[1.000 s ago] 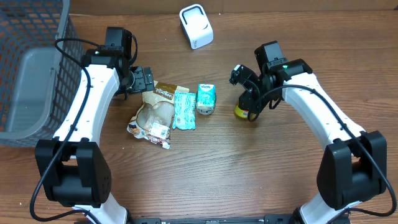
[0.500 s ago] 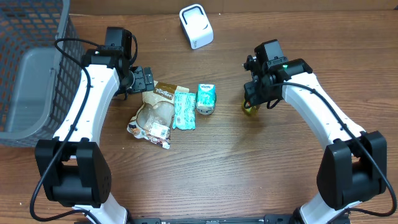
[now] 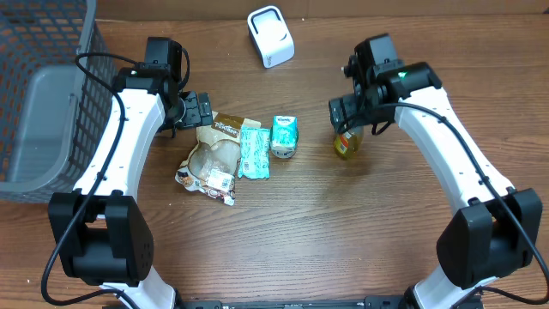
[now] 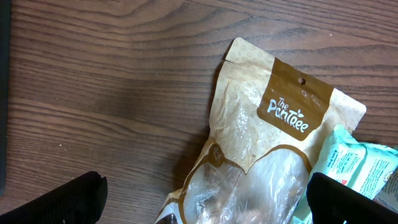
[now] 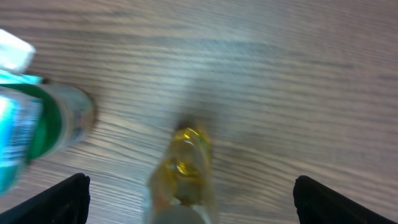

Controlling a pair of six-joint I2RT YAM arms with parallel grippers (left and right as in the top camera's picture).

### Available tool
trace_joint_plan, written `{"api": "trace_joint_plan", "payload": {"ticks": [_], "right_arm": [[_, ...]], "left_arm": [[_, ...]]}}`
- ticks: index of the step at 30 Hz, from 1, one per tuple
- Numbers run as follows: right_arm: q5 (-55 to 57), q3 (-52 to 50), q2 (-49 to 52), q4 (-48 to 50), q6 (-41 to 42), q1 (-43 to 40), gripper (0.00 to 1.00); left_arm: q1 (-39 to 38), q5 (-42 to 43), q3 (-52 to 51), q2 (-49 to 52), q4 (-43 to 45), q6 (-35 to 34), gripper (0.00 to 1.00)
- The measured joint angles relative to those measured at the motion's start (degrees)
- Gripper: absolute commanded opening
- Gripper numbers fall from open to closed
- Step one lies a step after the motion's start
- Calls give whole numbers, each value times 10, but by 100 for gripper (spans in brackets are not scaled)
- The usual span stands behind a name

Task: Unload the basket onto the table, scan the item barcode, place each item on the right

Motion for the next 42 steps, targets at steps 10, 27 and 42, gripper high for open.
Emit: {"api": "trace_joint_plan", "payload": {"ticks": [10, 27, 42], "right_arm": [[-37, -1, 0, -35, 2, 0, 64], [8, -72, 0, 31, 30, 0, 49], [8, -73, 0, 24, 34, 0, 56]], "left_arm": [[0, 0, 0, 0, 0, 0, 100], [0, 0, 0, 0, 0, 0, 100], [0, 0, 0, 0, 0, 0, 100]]}}
